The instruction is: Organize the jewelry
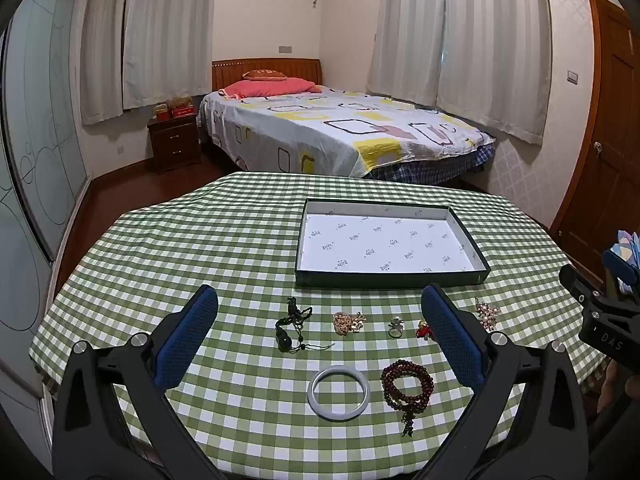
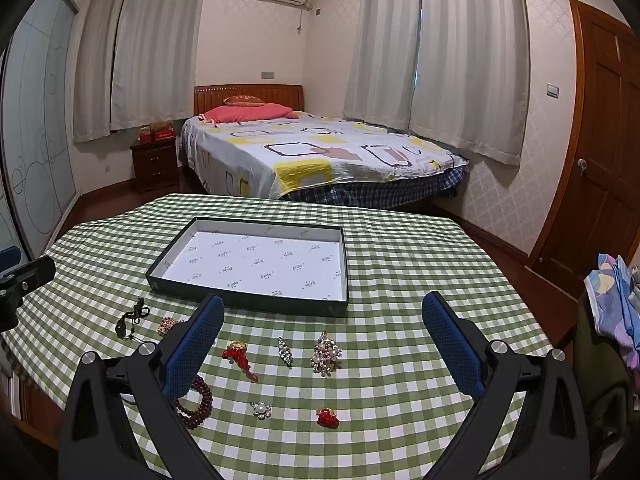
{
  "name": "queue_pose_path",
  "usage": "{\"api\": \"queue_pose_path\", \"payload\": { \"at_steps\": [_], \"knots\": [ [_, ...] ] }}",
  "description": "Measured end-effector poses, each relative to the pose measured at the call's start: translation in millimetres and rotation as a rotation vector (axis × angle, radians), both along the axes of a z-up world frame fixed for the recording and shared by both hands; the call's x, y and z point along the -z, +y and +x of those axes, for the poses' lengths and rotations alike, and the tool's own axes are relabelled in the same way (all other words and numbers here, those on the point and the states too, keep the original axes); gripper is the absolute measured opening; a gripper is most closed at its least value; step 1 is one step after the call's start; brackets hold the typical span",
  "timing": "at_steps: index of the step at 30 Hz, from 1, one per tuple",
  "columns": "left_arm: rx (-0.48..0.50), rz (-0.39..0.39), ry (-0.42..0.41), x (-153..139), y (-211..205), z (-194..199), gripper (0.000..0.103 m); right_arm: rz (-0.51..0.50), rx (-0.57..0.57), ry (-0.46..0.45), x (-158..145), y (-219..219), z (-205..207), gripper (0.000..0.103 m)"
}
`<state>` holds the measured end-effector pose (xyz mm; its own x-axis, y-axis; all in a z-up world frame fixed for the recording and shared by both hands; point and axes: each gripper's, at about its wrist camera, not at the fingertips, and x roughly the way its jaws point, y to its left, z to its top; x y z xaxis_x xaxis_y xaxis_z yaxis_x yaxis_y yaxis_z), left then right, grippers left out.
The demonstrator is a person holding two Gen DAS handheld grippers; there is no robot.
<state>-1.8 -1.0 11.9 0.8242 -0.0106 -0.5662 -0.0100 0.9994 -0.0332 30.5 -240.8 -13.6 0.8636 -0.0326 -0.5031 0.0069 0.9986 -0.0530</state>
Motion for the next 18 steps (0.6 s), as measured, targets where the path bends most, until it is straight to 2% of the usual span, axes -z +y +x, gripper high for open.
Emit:
{"api": "queue_pose_path", "payload": {
  "at_steps": [18],
  "knots": [
    [-0.001, -0.003, 0.001, 0.9, 1.2, -0.4, 0.099, -0.003, 0.002, 0.000, -3.4, 2.4, -0.6, 0.096]
  ]
}}
